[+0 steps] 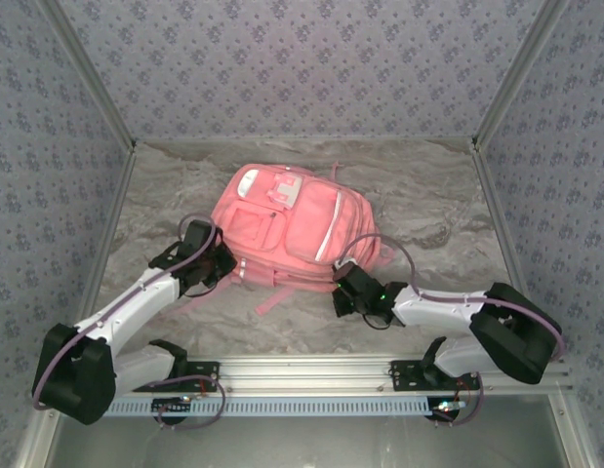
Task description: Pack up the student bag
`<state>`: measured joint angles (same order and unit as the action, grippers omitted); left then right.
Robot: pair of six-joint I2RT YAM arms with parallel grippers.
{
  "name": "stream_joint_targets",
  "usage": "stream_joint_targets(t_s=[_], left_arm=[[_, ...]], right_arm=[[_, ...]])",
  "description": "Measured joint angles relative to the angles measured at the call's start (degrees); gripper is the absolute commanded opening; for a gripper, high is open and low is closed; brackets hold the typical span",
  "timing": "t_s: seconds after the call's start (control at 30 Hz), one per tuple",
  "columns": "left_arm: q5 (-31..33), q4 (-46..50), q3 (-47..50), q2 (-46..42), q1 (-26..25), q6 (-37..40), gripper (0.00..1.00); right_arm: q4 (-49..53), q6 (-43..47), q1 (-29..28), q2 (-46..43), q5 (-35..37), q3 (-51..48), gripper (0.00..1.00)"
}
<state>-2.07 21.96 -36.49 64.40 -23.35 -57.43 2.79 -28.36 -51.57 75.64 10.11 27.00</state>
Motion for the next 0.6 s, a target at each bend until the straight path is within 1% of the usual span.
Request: stream_joint_targets(t_s=[0.2, 0.37, 0.57, 0.6], left_arm=[[0.24, 0.59, -0.96, 0.98, 0.07, 0.00, 0.00], [0.46, 0.85, -1.77, 2.10, 0.11, 0.00, 0.00], [0.42, 2.25, -6.08, 7.45, 0.24, 1.11, 0.00], [0.42, 2.47, -7.17, 8.83, 0.33, 1.53, 0.03]], right_arm=[[4.37, -3.67, 1.73, -1.64, 2.05, 0.83, 0.00], [6.93, -4.90, 2.36, -4.26, 2.49, 0.90, 0.00], [7.91, -4.85, 2.86, -5.77, 0.72, 1.31, 0.00], [8.33, -4.83, 2.86, -5.77, 0.07, 1.64, 0.00]])
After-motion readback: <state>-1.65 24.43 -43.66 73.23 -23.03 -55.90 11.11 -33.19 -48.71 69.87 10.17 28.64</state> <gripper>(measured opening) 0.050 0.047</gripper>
